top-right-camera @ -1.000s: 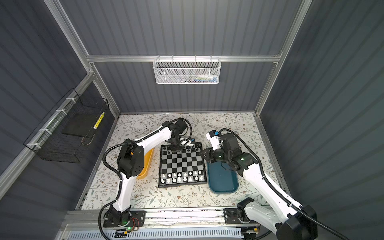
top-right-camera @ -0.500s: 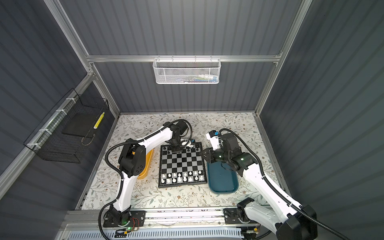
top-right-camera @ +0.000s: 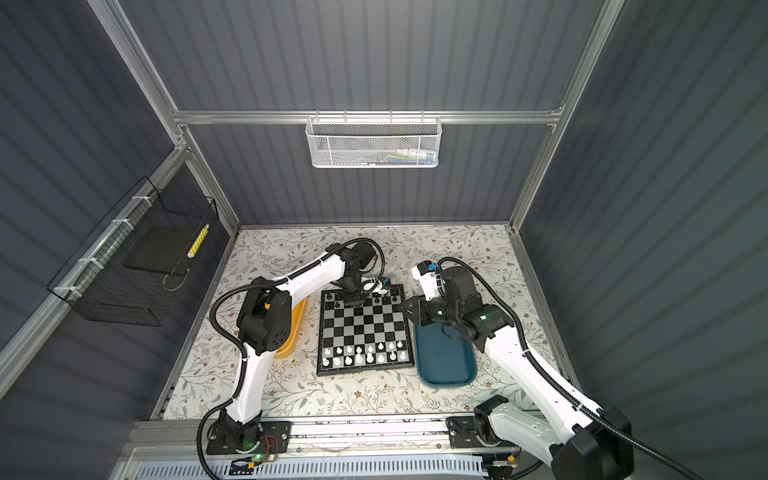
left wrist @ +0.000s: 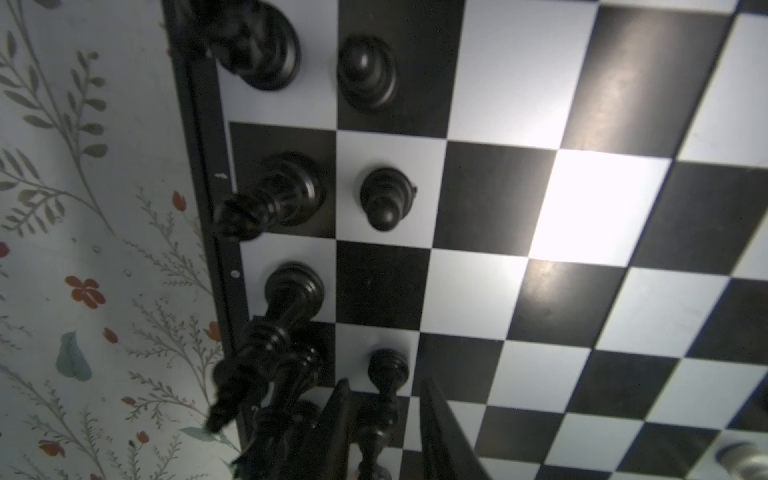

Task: Set up the chess pieces on the board
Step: 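Lower the black pawn onto the pawn row and open the left gripper, then move the open left gripper back above the yellow tray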

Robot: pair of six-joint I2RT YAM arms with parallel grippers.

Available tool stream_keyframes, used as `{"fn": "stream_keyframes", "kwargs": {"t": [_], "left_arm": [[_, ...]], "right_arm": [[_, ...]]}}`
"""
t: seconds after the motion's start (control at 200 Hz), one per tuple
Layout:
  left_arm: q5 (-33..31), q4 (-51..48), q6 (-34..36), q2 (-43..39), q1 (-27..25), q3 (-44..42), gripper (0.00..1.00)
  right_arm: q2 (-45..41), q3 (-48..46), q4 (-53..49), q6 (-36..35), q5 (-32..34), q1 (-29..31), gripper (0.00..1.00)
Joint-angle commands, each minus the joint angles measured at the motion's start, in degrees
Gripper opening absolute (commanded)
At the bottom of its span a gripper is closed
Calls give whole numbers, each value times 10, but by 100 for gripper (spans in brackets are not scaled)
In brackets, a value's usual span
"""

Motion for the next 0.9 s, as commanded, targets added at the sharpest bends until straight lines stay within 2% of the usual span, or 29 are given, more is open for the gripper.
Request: {"fn": "stream_keyframes", "kwargs": {"t": [0.0,0.896], "left_arm": [[5,-16,0,-5,-2,13,31],[-10,-23,9,-60,-2,-22,36]], "right_arm": [[-3,-5,3,-5,0,2,27],[-10,-7,1,0,2,3,27]]}}
